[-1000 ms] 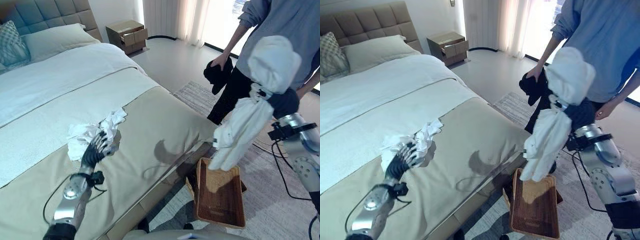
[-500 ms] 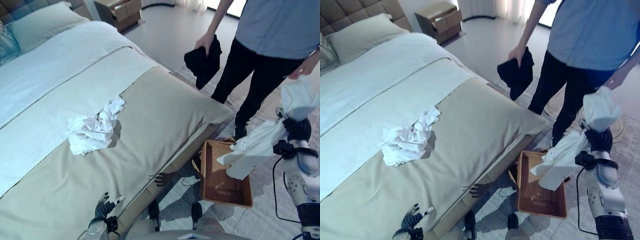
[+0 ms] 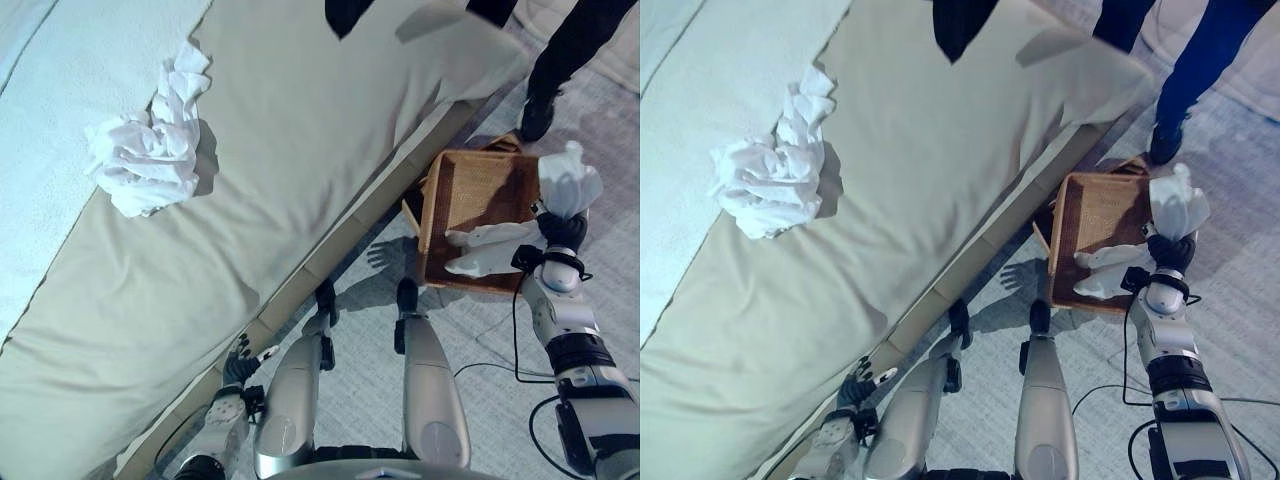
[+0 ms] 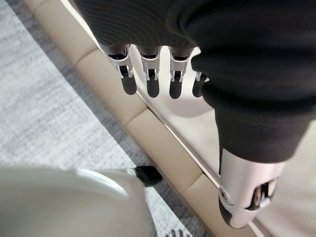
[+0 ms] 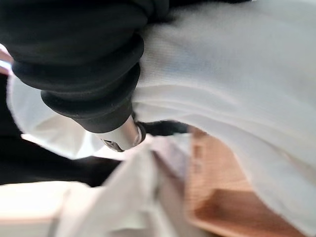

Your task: Pick up clothes into the bucket

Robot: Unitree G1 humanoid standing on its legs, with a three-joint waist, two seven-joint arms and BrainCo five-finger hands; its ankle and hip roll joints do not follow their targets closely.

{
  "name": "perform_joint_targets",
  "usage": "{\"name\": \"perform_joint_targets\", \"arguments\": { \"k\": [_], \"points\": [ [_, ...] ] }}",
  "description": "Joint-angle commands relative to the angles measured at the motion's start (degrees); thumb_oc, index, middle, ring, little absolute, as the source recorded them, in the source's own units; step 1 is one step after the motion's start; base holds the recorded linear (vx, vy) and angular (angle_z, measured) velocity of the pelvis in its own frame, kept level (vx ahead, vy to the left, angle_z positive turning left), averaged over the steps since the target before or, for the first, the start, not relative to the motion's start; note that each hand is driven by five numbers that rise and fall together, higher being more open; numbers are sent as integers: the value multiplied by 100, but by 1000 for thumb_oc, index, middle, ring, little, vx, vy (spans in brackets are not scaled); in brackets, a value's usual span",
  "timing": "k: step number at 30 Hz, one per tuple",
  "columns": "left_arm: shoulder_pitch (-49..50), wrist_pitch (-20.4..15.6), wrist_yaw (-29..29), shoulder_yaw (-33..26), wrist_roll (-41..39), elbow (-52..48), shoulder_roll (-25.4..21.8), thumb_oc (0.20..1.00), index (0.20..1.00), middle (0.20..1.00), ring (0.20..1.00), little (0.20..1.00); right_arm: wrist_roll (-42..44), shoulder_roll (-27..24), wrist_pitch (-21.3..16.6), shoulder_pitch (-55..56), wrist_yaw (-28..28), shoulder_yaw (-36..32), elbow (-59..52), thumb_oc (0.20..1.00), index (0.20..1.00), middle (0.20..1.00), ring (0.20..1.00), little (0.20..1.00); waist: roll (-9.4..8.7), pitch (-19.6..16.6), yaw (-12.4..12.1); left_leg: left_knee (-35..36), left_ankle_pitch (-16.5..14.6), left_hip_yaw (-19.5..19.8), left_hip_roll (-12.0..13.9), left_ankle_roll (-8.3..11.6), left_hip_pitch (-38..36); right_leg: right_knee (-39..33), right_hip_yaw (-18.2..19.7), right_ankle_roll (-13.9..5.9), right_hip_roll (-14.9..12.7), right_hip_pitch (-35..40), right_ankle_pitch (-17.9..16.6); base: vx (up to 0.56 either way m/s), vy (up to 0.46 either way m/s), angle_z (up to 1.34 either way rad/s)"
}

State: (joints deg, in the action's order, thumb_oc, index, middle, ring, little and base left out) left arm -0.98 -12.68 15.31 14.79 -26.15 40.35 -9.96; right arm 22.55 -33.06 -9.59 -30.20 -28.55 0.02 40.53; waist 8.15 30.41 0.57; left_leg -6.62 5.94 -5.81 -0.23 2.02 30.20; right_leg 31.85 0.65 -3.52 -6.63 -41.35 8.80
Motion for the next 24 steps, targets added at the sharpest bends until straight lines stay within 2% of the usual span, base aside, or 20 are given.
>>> {"name": "perform_joint_targets", "arguments": {
  "k": [1, 7, 8, 9, 10, 11, 12, 13, 14, 15, 16, 24],
  "points": [
    [37, -230, 343, 164, -226, -85, 50, 1000, 1000, 1000, 1000, 1000, -312, -706, -146, -430, -472, 210, 198, 200, 200, 200, 200, 200, 162, -61, 23, -810, -694, 176, -95, -54, 180, -669, 38, -67, 60, -125, -531, 0, 0, 0],
    [-31, -307, 489, 314, -247, -89, 93, 1000, 1000, 1000, 1000, 1000, -596, -940, -129, -893, -766, 448, 561, 200, 200, 200, 200, 200, 306, -61, -39, -717, -550, 179, -108, -8, 698, -516, 19, -89, 8, -788, -560, 23, -7, -1],
    [-12, -338, 546, 379, -273, -40, 114, 1000, 1000, 1000, 1000, 1000, -648, -1044, -112, -1054, -823, 596, 785, 200, 200, 200, 200, 200, 348, -61, -80, -693, -685, 228, -137, 24, 695, -402, 41, -132, -6, -848, -356, 112, -1, 0],
    [-36, -354, 554, 407, -290, -29, 122, 1000, 1000, 1000, 1000, 1000, -667, -1095, -96, -1155, -828, 678, 868, 282, 282, 282, 282, 282, 368, -61, -80, -673, -667, 221, -137, 31, 757, -373, 63, -138, -13, -944, -367, 105, -5, 1],
    [-48, -351, 567, 455, -276, 0, 123, 1000, 1000, 1000, 1000, 1000, -699, -1136, -50, -1223, -846, 739, 1040, 708, 708, 708, 708, 708, 379, -61, -95, -646, -646, 226, -149, 37, 792, -349, 58, -140, -16, -1009, -373, -65, -12, 3],
    [-91, -355, 569, 435, -276, -8, 131, 1000, 1000, 1000, 1000, 1000, -696, -1149, -59, -1279, -843, 743, 1047, 947, 947, 947, 947, 947, 384, -61, -91, -630, -483, 185, -139, 15, 942, -418, 28, -106, -17, -1138, -573, 14, -12, 7],
    [-109, -342, 605, 508, -259, 75, 151, 1000, 1000, 1000, 1000, 1000, -804, -1162, 45, -1411, -866, 926, 1301, 1000, 1000, 1000, 1000, 1000, 397, -61, -106, -544, -594, 230, -148, 47, 836, -362, 50, -147, -30, -1094, -380, -62, -17, 10],
    [-204, -349, 631, 530, -230, 101, 149, 1000, 1000, 1000, 1000, 1000, -876, -1168, 102, -1512, -930, 979, 1399, 1000, 1000, 1000, 1000, 1000, 402, -61, -114, -487, -415, 198, -144, 30, 980, -446, 2, -115, -31, -1220, -584, 16, -10, 10],
    [-206, -350, 631, 527, -230, 103, 152, 1000, 1000, 1000, 1000, 1000, -875, -1169, 100, -1520, -929, 985, 1404, 1000, 1000, 1000, 1000, 1000, 404, -61, -110, -484, -413, 199, -144, 30, 981, -447, 0, -115, -32, -1221, -584, 13, -18, 12],
    [-224, -369, 673, 616, -209, 82, 152, 1000, 1000, 1000, 1000, 1000, -924, -1111, 139, -1506, -945, 1066, 1512, 1000, 1000, 1000, 1000, 1000, 398, -61, -109, -414, -532, 260, -163, 69, 824, -362, -17, -155, -39, -1108, -372, 10, -13, 10],
    [-269, -372, 676, 596, -209, 71, 153, 1000, 1000, 1000, 1000, 1000, -925, -1120, 136, -1550, -947, 1058, 1503, 1000, 1000, 1000, 1000, 1000, 404, -61, -111, -400, -370, 225, -151, 48, 977, -437, -55, -119, -37, -1234, -576, 10, -26, 12],
    [-639, -374, 745, 793, 155, -114, 12, 1000, 1000, 1000, 1000, 1000, -947, -710, -1, -1033, -944, 1007, 1459, 1000, 1000, 1000, 1000, 1000, 237, -61, -60, -244, -307, 438, -171, 85, 758, -617, -284, -139, -77, -907, -596, -17, -43, 13]
  ]
}}
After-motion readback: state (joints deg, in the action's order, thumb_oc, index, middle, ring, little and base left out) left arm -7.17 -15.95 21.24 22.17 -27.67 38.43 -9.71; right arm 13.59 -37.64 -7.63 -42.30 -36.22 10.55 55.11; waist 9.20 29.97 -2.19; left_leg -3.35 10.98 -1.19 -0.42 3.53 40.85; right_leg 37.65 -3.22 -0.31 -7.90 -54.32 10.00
